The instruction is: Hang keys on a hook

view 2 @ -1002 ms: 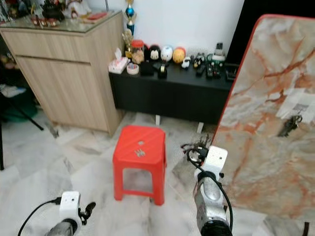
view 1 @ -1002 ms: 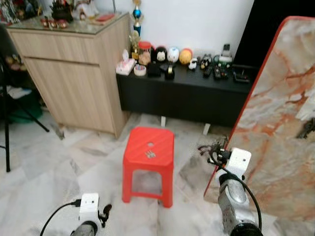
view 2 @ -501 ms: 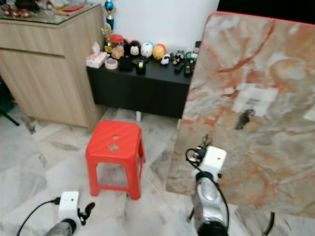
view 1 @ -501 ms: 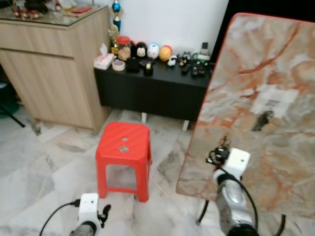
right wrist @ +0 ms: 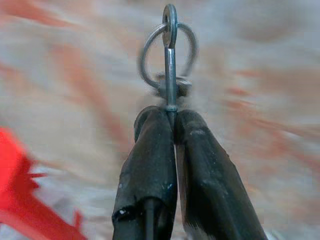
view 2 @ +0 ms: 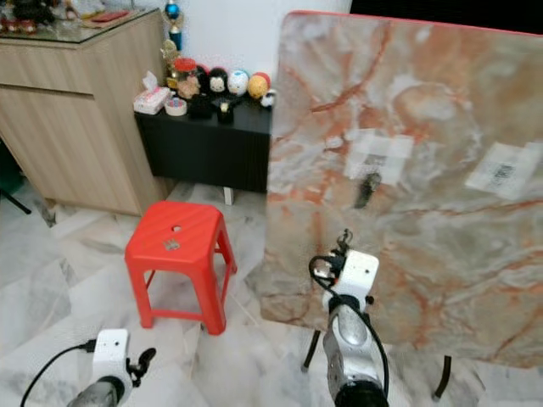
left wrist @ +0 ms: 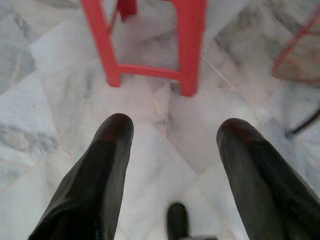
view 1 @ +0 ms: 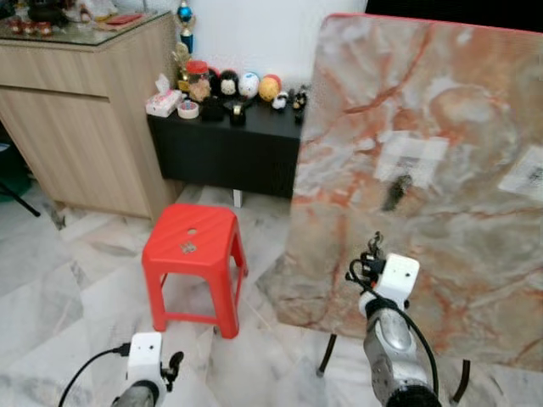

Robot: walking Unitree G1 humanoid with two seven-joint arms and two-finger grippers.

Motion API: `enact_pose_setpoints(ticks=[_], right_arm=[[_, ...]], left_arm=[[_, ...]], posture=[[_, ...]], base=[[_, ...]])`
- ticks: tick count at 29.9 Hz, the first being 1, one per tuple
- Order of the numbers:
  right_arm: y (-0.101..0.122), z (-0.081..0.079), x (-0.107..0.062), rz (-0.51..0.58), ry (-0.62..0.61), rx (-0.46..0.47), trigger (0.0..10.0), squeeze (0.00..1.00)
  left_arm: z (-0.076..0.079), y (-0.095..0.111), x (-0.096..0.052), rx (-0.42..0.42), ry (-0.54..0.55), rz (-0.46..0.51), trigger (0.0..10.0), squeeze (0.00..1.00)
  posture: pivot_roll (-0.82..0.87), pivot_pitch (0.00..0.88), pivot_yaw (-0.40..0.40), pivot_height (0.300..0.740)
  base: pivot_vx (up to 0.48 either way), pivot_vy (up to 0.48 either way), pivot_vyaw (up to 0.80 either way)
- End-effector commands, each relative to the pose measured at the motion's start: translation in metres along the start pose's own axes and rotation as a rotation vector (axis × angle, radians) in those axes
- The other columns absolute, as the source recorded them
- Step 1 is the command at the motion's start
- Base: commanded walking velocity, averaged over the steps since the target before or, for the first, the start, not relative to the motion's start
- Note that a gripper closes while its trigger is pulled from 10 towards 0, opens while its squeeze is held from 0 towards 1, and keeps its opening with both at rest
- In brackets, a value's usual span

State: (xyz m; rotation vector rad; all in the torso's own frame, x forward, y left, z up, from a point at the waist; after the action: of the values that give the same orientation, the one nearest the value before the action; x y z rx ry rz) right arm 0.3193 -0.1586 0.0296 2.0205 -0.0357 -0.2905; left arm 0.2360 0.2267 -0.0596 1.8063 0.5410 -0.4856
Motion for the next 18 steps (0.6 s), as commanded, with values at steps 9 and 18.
enact_pose_setpoints(ticks=[9,18], right_arm=[[0.009,0.0,0.003,0.033,0.003,-0.009,10.0,0.0],[0.027,-0.001,0.013,0.076,0.005,-0.028,10.0,0.0]], left_arm=[[0.004,-0.004,-0.001,0.0,-0.009,-0.014,10.0,0.0],[0.002,-0.004,-0.001,-0.008,-0.003,-0.02,10.0,0.0]], posture=[[0.02,0.0,-0.052,0.74],[0.01,0.0,-0.051,0.74]], base=[[0.0,-0.247,0.0],[0.0,0.0,0.0]])
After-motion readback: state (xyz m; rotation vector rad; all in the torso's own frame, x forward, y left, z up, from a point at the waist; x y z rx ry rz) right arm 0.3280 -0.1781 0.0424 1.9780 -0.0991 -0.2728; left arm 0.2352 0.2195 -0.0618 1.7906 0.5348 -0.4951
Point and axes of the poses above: a point about 5 cm out from each wrist's last joint towards the gripper, its own x axis pointing out of the wrist towards the gripper, its own y axis along the axis of the wrist's last joint, z = x × y, the point moved 2 cm from there along x, pointing out of the wrist towards the gripper, and after that the axes turned 15 degrees about x, right-handed, at the moved point
